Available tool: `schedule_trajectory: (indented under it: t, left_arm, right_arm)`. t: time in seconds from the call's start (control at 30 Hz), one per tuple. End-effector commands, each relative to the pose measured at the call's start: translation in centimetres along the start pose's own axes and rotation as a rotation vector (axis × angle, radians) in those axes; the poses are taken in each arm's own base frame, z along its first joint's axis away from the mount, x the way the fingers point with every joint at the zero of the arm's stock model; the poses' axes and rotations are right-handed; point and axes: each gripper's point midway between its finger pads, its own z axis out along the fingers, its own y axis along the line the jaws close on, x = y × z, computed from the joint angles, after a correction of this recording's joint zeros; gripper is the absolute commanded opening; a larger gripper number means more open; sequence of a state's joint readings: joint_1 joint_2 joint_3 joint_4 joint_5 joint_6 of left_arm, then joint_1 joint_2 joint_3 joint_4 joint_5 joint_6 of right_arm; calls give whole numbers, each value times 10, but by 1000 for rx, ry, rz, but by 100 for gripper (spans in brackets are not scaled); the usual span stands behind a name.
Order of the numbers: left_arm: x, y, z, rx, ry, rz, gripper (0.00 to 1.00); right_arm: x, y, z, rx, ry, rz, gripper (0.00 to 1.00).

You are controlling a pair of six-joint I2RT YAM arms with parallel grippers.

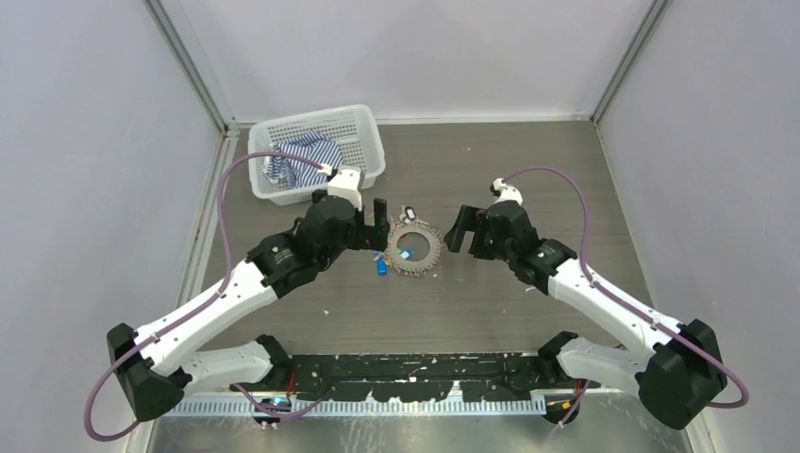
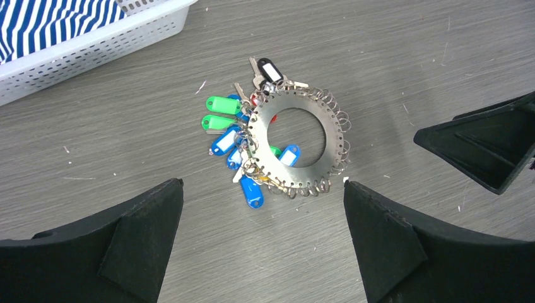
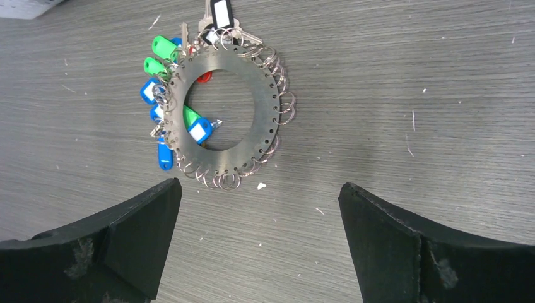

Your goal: Remove the keys from the keyring

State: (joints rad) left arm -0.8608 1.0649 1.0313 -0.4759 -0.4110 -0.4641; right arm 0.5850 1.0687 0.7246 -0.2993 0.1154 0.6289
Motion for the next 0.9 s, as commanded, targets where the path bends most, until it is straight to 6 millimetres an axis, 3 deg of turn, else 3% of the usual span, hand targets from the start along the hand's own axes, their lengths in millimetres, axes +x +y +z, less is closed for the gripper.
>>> schedule_trajectory:
  t: [0.0, 0.23, 0.6, 0.87]
  left_arm:
    - [-22, -1, -11, 23, -78, -22, 100]
    - [-12, 11, -5, 2, -31, -24, 100]
    - [42, 53, 61, -45, 226, -224, 99]
    - [81, 36, 104, 35, 352, -270, 86]
  right_arm:
    - [-16, 6, 6, 4, -40, -29, 100]
    - [-14, 14, 27, 79, 1, -121, 98]
    - [24, 38, 82, 152, 147, -254, 89]
    - [53, 16, 110, 249, 221, -290, 88]
